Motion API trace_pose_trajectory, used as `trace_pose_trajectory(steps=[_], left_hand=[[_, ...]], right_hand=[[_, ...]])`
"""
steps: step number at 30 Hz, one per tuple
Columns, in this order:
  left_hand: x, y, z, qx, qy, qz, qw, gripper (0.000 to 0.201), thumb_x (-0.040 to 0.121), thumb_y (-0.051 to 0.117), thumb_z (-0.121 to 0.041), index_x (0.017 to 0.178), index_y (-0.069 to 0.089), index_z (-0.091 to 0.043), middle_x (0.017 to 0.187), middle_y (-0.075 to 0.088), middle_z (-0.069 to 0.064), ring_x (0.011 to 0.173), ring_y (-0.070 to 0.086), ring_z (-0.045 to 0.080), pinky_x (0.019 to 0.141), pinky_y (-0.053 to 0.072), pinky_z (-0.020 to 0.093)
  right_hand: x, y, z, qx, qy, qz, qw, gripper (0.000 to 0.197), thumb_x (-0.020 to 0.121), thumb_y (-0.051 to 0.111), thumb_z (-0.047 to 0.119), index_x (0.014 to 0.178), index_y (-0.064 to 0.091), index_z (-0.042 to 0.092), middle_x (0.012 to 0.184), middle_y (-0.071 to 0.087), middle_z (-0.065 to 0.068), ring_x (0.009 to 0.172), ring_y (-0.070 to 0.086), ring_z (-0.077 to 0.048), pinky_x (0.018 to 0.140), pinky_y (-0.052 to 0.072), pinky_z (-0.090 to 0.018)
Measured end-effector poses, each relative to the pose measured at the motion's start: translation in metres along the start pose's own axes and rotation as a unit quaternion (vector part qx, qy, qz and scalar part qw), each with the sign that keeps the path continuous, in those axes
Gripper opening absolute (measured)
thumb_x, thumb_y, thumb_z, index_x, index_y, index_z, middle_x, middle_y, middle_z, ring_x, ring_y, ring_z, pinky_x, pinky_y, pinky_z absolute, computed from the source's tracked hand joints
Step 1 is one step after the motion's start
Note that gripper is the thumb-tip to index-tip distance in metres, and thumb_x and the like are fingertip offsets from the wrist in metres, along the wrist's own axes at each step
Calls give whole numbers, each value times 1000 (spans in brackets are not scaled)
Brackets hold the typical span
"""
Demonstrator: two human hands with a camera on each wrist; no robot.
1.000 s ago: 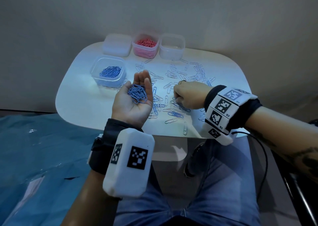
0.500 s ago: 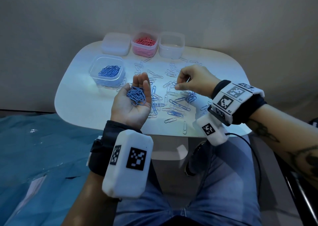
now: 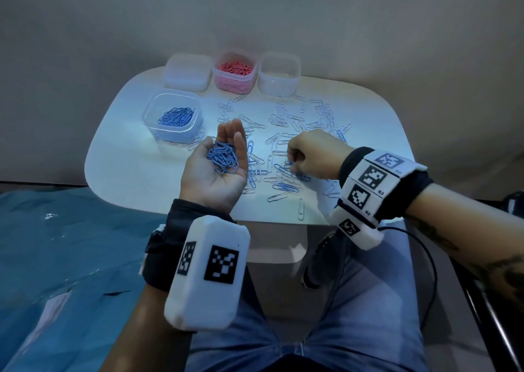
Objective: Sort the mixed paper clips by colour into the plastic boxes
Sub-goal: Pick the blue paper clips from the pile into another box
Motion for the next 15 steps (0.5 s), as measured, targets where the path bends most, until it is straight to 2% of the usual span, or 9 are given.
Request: trace_pose_trajectory(steps=[3,6,8,10,12,15], left_hand=[[0,0,1,1,2,1,1000,49,98,37,-19,64,63,6,63,65,16,49,66,29,39,52,28],[0,-2,1,2,1,0,1000,47,98,37,-19,66,62,5,64,65,17,50,66,30,39,52,28],[0,-3,-1,3,0,-2,1000,49,98,37,-18,64,63,5,64,65,16,50,66,30,39,52,28],[1,-4,-2,3,1,-3,1000,49,98,37,-18,63,63,5,64,66,16,51,66,29,40,52,28],[1,-4,-1,4,3,-5,1000,47,98,37,-18,66,62,5,65,65,16,51,66,30,40,52,27],[0,-2,1,2,3,-6,1000,47,98,37,-18,66,62,4,64,65,16,50,66,29,39,52,27]], right_hand=[[0,-1,1,-21,-12,28,999,3,88,57,13,88,54,14,89,49,1,87,45,-18,75,38,-28],[-2,-2,1,-12,-8,7,1000,10,87,57,12,84,49,16,89,49,0,88,46,-20,73,35,-26],[-5,-4,2,43,0,-22,999,8,84,62,13,86,55,15,87,52,0,88,49,-20,72,35,-24],[-7,-4,7,77,3,-23,997,14,82,66,14,94,62,10,85,54,0,85,49,-17,73,36,-22],[-6,2,13,64,11,-26,998,15,82,66,12,96,64,8,86,57,-3,87,53,-21,73,38,-23],[-2,8,20,23,44,-35,998,13,85,58,8,97,63,8,97,62,-10,94,57,-29,70,39,-26]])
Point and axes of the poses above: each hand's wrist, its own x-axis towards the middle knuckle, its own y-axis out of the palm, z = x × y, the point moved 1 cm from there along x, towards the middle knuckle
